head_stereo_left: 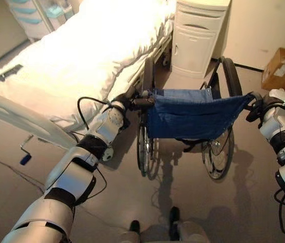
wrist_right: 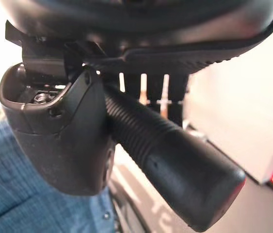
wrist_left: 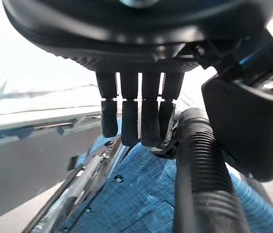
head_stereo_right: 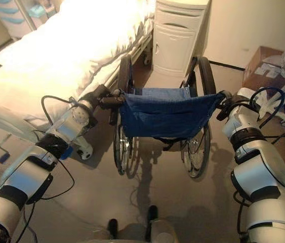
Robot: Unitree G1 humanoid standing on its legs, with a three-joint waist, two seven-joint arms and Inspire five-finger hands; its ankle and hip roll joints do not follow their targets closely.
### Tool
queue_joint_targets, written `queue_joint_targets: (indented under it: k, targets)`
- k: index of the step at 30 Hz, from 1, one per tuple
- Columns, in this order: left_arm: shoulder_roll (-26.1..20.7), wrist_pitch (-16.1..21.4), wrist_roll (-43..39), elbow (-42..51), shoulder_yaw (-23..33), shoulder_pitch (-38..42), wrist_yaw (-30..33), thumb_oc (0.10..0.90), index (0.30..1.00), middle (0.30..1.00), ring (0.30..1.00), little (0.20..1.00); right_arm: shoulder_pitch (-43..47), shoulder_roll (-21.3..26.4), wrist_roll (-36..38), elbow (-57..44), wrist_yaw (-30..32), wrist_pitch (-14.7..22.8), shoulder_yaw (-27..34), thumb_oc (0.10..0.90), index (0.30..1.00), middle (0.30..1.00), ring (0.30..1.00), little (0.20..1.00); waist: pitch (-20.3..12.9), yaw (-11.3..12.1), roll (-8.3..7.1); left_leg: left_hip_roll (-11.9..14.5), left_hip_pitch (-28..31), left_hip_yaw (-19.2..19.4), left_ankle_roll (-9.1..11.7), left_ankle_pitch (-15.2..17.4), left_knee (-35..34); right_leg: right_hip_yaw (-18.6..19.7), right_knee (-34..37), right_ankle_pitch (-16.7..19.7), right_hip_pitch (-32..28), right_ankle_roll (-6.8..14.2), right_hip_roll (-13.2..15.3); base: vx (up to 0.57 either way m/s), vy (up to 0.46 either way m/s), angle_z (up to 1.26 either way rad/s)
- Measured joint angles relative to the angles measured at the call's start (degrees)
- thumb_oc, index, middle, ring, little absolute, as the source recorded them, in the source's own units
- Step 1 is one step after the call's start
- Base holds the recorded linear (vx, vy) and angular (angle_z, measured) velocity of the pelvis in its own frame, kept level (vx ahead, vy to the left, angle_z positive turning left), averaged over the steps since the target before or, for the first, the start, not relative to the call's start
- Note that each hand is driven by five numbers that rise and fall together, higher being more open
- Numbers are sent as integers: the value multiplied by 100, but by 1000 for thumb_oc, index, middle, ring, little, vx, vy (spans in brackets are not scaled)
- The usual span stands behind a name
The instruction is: Push the wheelchair next to the bed
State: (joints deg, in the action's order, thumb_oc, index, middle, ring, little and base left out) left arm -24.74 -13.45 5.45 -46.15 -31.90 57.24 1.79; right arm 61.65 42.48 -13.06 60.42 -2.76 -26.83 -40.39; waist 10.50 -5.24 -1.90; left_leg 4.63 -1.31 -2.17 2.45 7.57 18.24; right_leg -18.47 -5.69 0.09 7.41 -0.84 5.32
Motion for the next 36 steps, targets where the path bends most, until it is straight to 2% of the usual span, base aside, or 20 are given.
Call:
queue_joint_targets:
  k: [2,3,5,8,9,10,12,14,16,18,19,20,21,23,27,29,32,33,34,36]
  targets:
    - [32,7,-85,-128,-90,2,-2,400,300,300,300,300,2,0,0,0,0,0,-43,400,300,300,300,300,-48,-25,74,17,153,-10,230,-195,541,67,1,-192,-132,23,-34,362,-114,10]
    - [34,12,-113,-167,-134,-11,-4,400,300,300,300,300,-11,-25,2,0,-4,-23,-54,400,300,300,300,300,-40,-13,39,13,151,-86,524,-379,687,89,19,-165,-253,27,-27,434,-143,5]
    - [-5,18,-126,-193,-125,-95,-18,400,300,300,300,300,-56,-120,-9,5,-22,-73,-95,400,300,300,300,300,-24,16,-35,-31,-104,-93,762,-366,1233,207,221,-258,-523,-48,-60,454,-134,3]
    - [31,14,-95,-202,-156,-178,-48,400,300,300,300,300,-129,-193,-27,11,-23,-251,-149,400,300,300,300,300,64,172,-191,-330,-817,21,675,-348,1002,394,480,-284,-906,-31,-63,407,-14,-21]
    - [38,11,-89,-95,-138,-261,-53,400,300,300,300,300,-138,-190,-65,12,-24,-297,-154,400,300,300,300,300,147,391,-158,-383,-1238,135,613,-408,577,421,561,-271,-1070,-46,-135,596,148,-89]
    - [0,13,-106,-34,-153,-321,-93,400,300,300,300,300,-158,-193,-77,12,-25,-297,-172,400,300,300,300,300,225,611,12,-361,-1568,185,625,-690,151,393,671,-283,-1338,-46,-258,608,168,-99]
    - [-87,18,-135,76,-117,-459,-241,400,300,300,300,300,-157,-218,-175,1,-55,-294,-257,400,300,300,300,300,349,964,252,-282,-1899,284,851,-1094,-671,417,870,-283,-1723,21,-407,462,245,-127]
    - [-254,-15,-151,131,-22,-607,-284,400,300,300,300,300,-113,-369,-204,-46,-153,-242,-279,400,300,300,300,300,364,1260,323,-242,-1782,247,814,-1266,-972,575,959,-306,-1929,98,-408,374,397,-153]
    - [-597,-1,-200,248,32,-525,-454,400,300,300,300,300,102,-472,-206,-28,-298,-217,-277,400,300,300,300,300,363,1282,330,-277,-1718,432,761,-1252,-1031,532,1024,-348,-2023,231,-396,417,390,-90]
    - [-685,-4,-302,108,-21,-368,-489,400,300,300,300,300,122,-580,-194,10,-306,-219,-229,400,300,300,300,300,329,1255,379,-398,-1386,726,348,-1087,-823,468,661,-716,-2051,411,-377,366,217,-27]
    - [-690,9,-302,56,-105,-268,-498,400,300,300,300,300,42,-610,-189,45,-347,-227,-106,400,300,300,300,300,262,1224,415,-477,-1139,571,-160,-1384,-979,538,336,-1088,-2058,540,-424,455,220,-8]
    - [-711,19,-299,43,-130,-219,-492,400,300,300,300,300,-33,-658,-187,47,-326,-233,-80,400,300,300,300,300,230,1254,250,-538,-1127,668,-221,-1335,-925,556,246,-1183,-2058,582,-344,620,302,5]
    - [-751,43,-286,53,-135,-138,-485,400,300,300,300,300,-142,-742,-163,88,-319,-276,39,400,300,300,300,300,155,1179,-80,-709,-1111,739,-339,-1251,-953,543,141,-1255,-2056,581,-228,449,218,12]
    - [-651,51,-152,-79,-143,-42,-375,400,300,300,300,300,-215,-855,-163,93,-197,-380,192,400,300,300,300,300,144,1049,-142,-741,-850,750,-454,-1195,-1256,411,-641,-1267,-1832,597,-71,256,137,18]
    - [-638,126,-61,-328,-151,103,-224,400,300,300,300,300,46,-1088,-168,351,-95,-480,218,400,300,300,300,300,29,1075,-169,-955,-666,346,-640,-1233,-1338,666,-795,-1172,-1780,542,27,200,88,-31]
    - [-601,132,-53,-451,-118,229,-19,400,300,300,300,300,311,-1145,-112,400,-48,-481,217,400,300,300,300,300,-106,1085,-18,-955,-636,-343,-914,-1465,-1714,892,-373,-1135,-1589,554,-210,147,77,-41]
    - [-618,59,-57,-578,-33,215,243,400,300,300,300,300,580,-1136,0,172,-46,-477,208,400,300,300,300,300,-99,1097,465,-759,-479,-878,-833,-1610,-2030,1040,552,-1034,-1254,595,-599,134,49,-43]
    - [-642,19,-57,-577,-44,191,266,400,300,300,300,300,593,-1142,3,86,-46,-476,207,400,300,300,300,300,-108,1087,495,-778,-460,-931,-810,-1621,-2060,1044,884,-844,-1212,599,-598,162,15,-30]
    - [-784,-41,-64,-521,-35,155,296,400,300,300,300,300,612,-1138,9,-76,-65,-479,203,400,300,300,300,300,-58,1105,350,-966,-385,-885,-749,-1583,-2111,998,1121,-270,-1078,690,-434,171,-2,8]
    - [-896,-101,-75,-307,71,-20,386,400,300,300,300,300,564,-1144,10,-228,-75,-493,197,400,300,300,300,300,0,943,260,-964,-361,-284,-592,-1364,-2119,791,1075,-46,-1218,532,-304,156,-54,29]
